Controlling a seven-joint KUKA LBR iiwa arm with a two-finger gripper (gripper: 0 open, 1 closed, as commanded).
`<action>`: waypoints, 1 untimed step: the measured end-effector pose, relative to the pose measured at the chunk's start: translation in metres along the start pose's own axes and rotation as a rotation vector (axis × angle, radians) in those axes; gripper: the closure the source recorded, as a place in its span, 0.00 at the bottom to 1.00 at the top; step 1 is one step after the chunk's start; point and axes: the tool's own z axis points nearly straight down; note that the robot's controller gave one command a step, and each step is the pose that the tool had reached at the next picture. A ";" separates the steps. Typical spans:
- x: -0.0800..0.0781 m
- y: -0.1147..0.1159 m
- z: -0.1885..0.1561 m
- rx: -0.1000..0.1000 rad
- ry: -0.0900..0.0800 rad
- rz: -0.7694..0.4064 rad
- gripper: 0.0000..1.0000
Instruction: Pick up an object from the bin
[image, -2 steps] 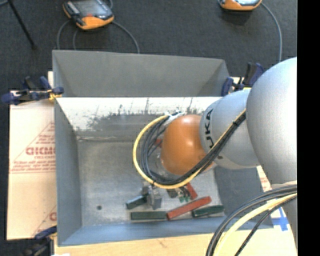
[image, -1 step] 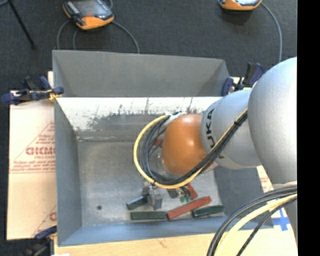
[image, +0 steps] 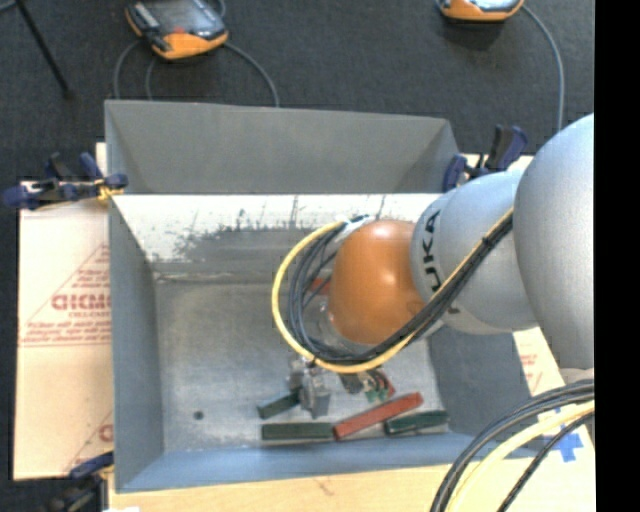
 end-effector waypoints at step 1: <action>-0.002 0.000 -0.023 0.001 -0.006 0.000 1.00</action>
Offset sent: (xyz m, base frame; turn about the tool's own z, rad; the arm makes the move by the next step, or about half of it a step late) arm 0.0000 0.0000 0.0374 0.0000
